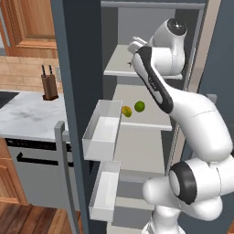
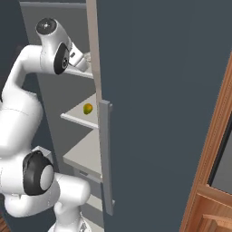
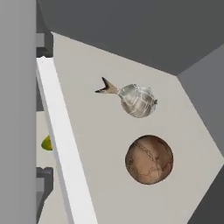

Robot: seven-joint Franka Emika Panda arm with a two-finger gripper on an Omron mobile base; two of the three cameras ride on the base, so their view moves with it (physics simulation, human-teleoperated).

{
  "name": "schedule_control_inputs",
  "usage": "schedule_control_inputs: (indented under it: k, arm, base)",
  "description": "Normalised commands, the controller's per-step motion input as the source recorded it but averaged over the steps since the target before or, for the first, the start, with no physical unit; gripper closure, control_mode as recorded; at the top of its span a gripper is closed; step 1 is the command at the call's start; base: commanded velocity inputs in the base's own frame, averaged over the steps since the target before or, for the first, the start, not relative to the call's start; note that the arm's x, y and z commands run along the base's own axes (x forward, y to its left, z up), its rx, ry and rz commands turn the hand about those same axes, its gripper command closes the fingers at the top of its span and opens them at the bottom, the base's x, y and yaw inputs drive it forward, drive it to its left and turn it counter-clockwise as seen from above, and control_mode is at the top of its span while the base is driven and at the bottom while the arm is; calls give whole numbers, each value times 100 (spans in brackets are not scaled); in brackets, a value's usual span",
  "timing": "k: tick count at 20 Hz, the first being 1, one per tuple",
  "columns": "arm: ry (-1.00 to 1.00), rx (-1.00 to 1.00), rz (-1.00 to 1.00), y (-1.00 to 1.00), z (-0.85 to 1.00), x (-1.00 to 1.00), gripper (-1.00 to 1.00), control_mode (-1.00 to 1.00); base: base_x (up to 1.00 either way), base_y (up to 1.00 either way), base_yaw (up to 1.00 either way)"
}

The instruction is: Take the potato and fish from the highest rack and move them to the second highest rack where the lime and mango are located, to maximize freezer space. Close the freezer door after rearranging.

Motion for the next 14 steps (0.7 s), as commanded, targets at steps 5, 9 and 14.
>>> schedule_control_inputs:
  k: [5, 9, 14]
  arm:
    - [8, -1, 0, 0, -7, 41, -100, -100]
    - [8, 0, 0, 0, -16, 38, -100, -100]
    - [2, 0, 0, 0, -12, 39, -100, -100]
  base:
    - [0, 0, 0]
    - [0, 0, 0]
    - [0, 0, 0]
